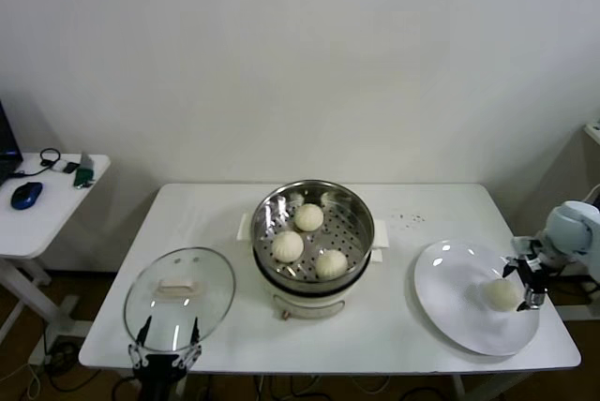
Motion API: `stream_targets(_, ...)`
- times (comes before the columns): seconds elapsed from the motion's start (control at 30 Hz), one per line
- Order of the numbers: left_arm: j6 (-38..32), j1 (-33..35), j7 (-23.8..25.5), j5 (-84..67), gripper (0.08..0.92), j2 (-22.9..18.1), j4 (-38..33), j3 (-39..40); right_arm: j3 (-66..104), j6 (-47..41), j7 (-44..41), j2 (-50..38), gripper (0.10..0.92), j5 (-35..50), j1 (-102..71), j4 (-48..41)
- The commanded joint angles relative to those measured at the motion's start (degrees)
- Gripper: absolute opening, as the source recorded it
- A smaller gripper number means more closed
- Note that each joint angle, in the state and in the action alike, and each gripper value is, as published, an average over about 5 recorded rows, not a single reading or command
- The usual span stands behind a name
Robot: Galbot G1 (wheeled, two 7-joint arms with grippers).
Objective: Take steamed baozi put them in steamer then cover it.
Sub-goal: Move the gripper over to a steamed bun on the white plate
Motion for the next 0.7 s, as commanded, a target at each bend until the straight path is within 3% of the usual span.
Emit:
stream_targets(0.03,0.12,-0.09,0.03,0.16,0.823,0.01,0.14,0.19,1.64,0.43,0.17,2.04,0.823,-1.5,-1.65,-2.62)
stream_targets(0.4,0.09,-0.04,0.02,0.15,0.823,0.02,0.16,0.01,1.64,0.59,0.03,3.09,0.822,-0.96,-1.98,-2.91)
stream_targets(0.7,0.07,0.15,0.01,0.31,0.823,-0.02,-0.19,0.26,-0.24,-0.15,-0.3,1.89,0.75,2.23,0.38,-2.27)
